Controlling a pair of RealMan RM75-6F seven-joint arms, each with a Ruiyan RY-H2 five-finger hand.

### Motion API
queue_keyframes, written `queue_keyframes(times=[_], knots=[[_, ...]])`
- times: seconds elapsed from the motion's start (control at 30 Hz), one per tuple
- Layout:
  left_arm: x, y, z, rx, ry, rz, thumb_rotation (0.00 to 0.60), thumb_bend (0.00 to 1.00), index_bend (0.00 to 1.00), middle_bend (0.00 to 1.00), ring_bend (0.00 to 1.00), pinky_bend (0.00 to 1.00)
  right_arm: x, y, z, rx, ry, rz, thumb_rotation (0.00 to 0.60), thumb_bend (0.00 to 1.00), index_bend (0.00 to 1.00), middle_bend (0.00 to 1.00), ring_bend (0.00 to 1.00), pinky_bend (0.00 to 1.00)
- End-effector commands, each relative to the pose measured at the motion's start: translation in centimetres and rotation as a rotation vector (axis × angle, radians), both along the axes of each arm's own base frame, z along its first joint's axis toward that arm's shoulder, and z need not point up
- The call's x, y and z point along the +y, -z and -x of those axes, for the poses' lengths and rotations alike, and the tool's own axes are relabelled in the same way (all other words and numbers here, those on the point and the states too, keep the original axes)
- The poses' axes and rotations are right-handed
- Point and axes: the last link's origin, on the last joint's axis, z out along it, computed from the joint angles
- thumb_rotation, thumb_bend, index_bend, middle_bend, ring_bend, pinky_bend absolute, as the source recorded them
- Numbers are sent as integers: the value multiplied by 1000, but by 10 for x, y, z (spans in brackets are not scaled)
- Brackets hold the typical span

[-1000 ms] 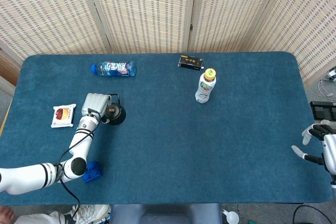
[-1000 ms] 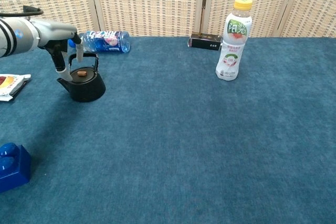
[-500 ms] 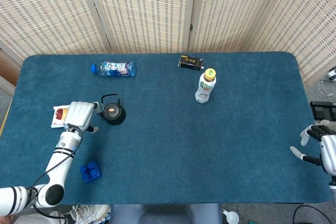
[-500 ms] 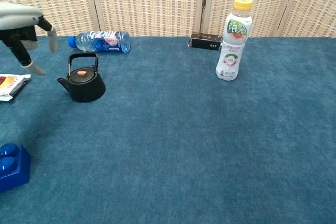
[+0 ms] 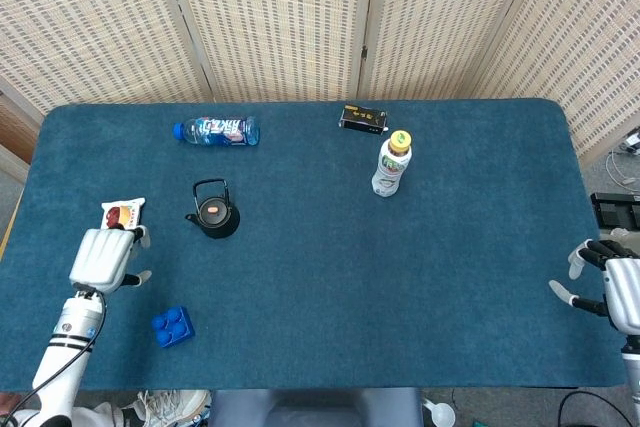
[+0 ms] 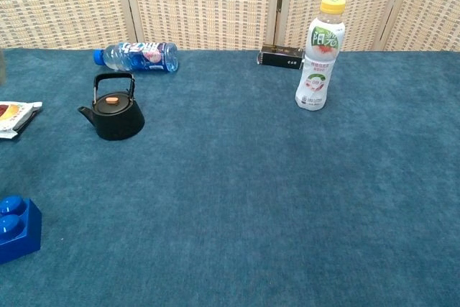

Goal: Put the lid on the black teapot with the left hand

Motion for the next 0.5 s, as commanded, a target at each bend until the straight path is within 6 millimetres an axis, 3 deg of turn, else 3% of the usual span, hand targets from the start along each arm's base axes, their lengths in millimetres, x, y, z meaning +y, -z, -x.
queue_keyframes(times=[0.03,0.5], knots=[[-17,-5,16,9,-9,-21,600,39,514,619,441,618,0,1,0,4,3,-2,600,148,670,503,383,498],[-73,-12,45,-6,-34,-33,600,40,503,619,441,610,-1,10,0,29,8,-22,600,148,670,503,383,499]])
